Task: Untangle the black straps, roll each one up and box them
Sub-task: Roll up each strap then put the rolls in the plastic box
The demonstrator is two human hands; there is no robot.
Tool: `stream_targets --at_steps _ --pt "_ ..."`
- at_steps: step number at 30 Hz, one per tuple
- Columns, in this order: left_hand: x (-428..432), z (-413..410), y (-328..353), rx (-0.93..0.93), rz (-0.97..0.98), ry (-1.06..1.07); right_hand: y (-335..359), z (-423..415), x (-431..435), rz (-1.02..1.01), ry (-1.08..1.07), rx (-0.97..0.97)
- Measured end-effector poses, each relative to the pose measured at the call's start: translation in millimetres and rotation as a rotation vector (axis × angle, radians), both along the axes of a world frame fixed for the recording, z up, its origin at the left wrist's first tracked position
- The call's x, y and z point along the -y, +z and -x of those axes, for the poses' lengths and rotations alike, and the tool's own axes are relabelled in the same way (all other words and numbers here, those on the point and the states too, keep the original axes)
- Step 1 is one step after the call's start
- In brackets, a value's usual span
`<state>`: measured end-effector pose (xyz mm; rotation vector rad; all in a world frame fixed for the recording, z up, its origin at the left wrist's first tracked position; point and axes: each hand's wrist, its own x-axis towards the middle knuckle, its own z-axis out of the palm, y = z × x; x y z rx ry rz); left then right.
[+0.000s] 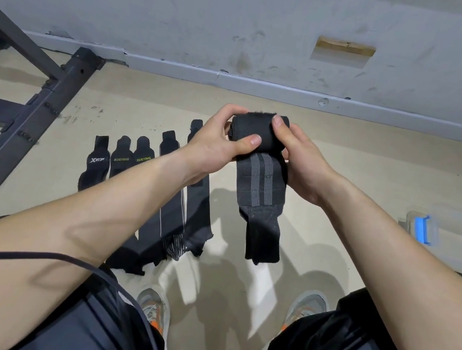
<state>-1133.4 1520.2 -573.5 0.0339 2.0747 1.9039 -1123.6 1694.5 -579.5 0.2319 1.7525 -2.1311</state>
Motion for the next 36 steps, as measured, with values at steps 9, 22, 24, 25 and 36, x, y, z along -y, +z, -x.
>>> stream_targets --at_steps 9,22,24,25,36 --pt "-0.8 0.7 6.6 0.228 -0.167 0.006 -6.7 0.6 -2.7 -0.028 -0.024 -0.094" --pt "7.4 13.7 12.0 0.201 -0.225 0.303 -7.2 -7.0 2.2 -0.207 0.054 0.001" --pt "11.4 16.0 9.8 0.148 -0.164 0.319 -7.9 -6.6 4.1 -0.225 0.037 0.014" --pt "12.1 15.4 7.5 0.099 -0.108 0.313 -7.6 -5.6 5.3 -0.232 0.037 0.017" --pt "1.1 5.6 -0.9 -0.359 0.329 0.173 5.3 -8.8 4.2 -0.070 -0.015 0.030"
